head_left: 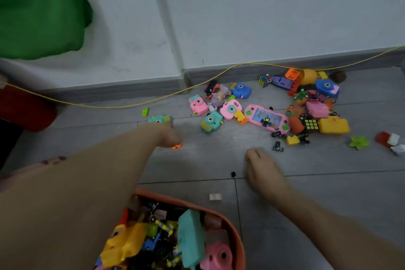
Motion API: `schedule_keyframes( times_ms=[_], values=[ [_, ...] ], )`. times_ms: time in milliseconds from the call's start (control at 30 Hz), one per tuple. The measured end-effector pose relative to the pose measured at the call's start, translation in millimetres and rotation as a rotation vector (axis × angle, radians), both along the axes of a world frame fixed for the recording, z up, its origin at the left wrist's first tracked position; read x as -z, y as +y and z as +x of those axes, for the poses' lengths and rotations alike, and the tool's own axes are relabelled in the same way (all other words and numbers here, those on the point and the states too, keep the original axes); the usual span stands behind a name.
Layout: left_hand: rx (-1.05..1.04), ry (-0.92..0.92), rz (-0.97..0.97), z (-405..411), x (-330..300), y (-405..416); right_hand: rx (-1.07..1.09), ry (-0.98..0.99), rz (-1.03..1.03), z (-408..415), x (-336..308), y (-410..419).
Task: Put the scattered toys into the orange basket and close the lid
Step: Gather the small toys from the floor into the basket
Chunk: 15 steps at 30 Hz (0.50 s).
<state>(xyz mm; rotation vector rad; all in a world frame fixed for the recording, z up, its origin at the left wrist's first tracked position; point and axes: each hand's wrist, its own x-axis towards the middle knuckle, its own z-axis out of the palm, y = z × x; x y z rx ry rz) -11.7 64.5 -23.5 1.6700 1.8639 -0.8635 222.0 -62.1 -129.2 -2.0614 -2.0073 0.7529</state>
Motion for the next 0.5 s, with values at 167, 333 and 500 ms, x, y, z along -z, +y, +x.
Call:
schedule_keyframes(
  times_ms=[167,333,500],
  values=[
    [-0.073,0.036,-0.072,-16,27,8,-0.177,0.088,0.099,-24,7,0],
    [0.014,0.070,-0.025,-17,52,8,-0.433,-0.117,0.227,-35,23,-9],
    [0.061,-0.043,0.026,-14,62,4,-0.553,-0.180,0.308,-30,26,-1]
  ],
)
